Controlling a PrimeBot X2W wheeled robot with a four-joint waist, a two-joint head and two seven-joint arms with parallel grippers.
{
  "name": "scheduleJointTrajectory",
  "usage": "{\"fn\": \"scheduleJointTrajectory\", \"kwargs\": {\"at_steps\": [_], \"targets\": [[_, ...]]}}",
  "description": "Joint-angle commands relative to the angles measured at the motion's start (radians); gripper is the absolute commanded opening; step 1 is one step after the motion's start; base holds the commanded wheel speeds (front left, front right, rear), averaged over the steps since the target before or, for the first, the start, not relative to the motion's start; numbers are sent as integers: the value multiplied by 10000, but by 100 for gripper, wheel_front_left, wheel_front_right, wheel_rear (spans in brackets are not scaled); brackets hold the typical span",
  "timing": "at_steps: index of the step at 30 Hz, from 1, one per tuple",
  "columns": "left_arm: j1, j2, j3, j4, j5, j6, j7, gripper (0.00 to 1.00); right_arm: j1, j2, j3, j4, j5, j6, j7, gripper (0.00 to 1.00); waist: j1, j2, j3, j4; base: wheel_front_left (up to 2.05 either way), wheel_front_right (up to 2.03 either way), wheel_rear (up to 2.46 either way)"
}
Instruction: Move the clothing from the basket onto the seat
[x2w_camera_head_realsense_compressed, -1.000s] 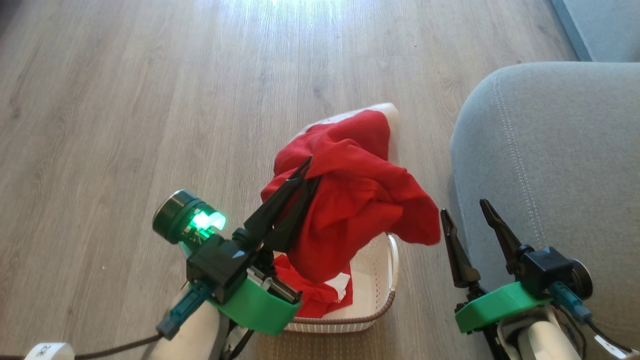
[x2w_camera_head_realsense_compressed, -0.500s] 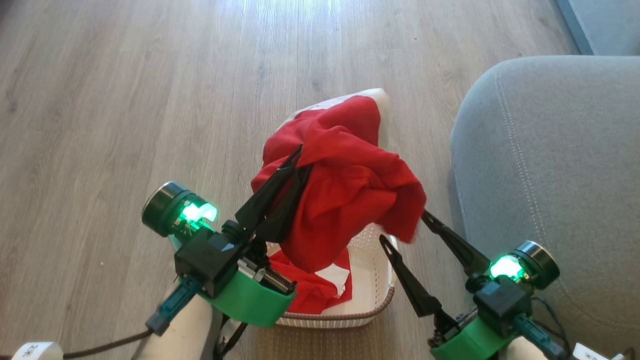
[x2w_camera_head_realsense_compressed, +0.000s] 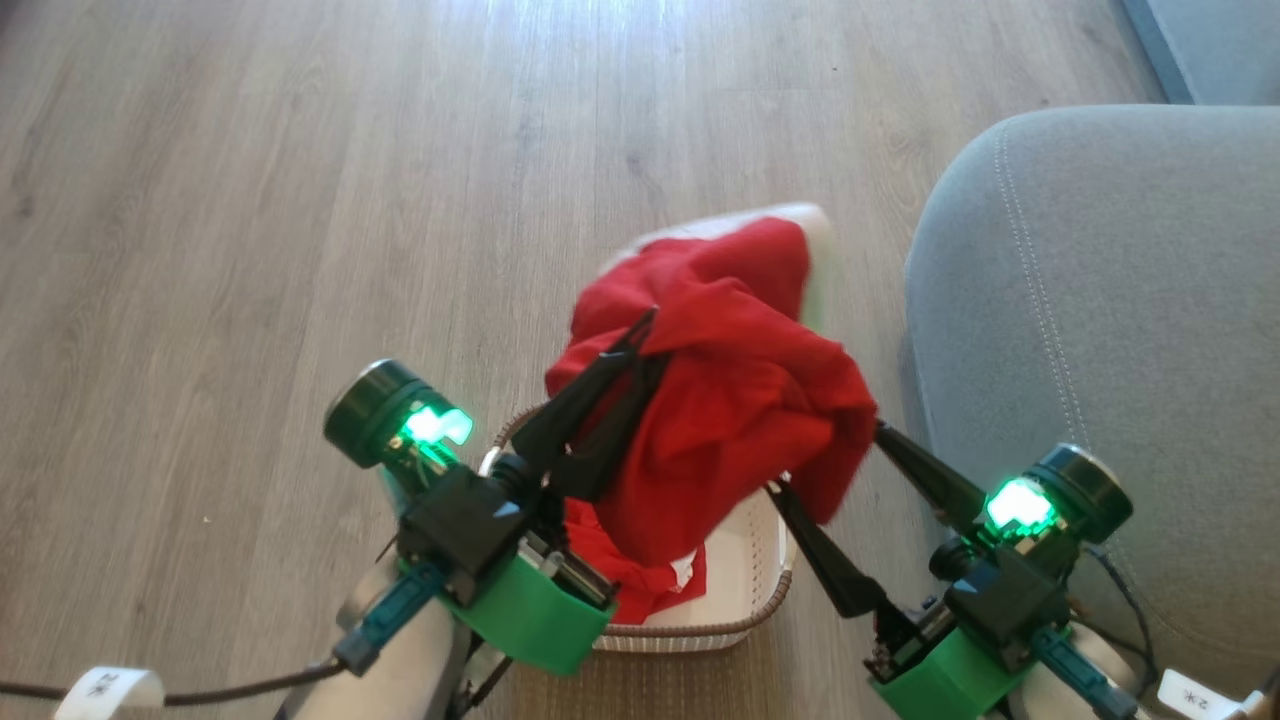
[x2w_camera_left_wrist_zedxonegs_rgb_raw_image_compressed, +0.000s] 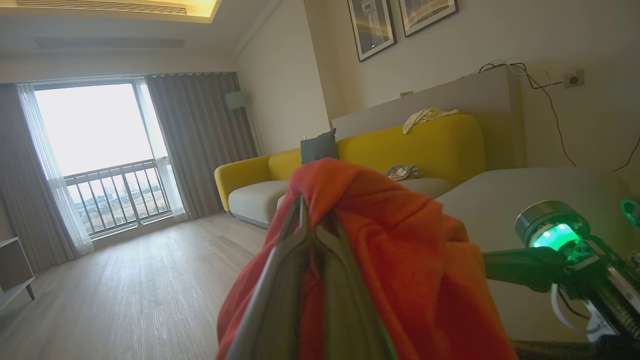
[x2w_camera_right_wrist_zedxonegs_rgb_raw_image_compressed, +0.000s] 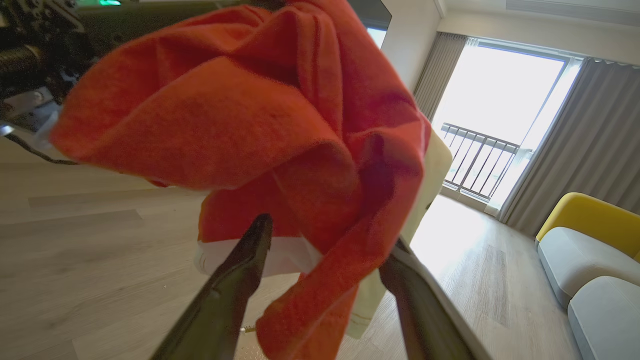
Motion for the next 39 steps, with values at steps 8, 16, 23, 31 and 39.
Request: {"fn": "scheduleJointTrajectory", "kwargs": {"at_steps": [8, 16, 23, 31, 39], "targets": [[-672, 415, -581, -173, -238, -7, -49, 0, -736, -330, 322, -53, -346, -2, -92, 100, 0, 0, -52, 189, 0, 0, 0], [-859, 637, -1538, 103, -504, -7, -49, 0, -1330, -163, 850, 458, -497, -2, -92, 100, 0, 0, -106, 373, 0, 0, 0], [-897, 618, -1734, 216, -567, -7, -49, 0, -1439, 79, 963, 1108, -62, -2, -92, 0, 0, 0, -150, 527, 0, 0, 0], [-752, 582, -1332, 460, -405, -7, -49, 0, -1246, 452, 517, 786, 284, -2, -92, 0, 0, 0, -110, 576, 0, 0, 0], [-716, 510, -1036, 529, -188, -7, -49, 100, -1051, 817, -300, 365, 514, -2, -92, 0, 0, 0, -87, 542, 0, 0, 0]]}}
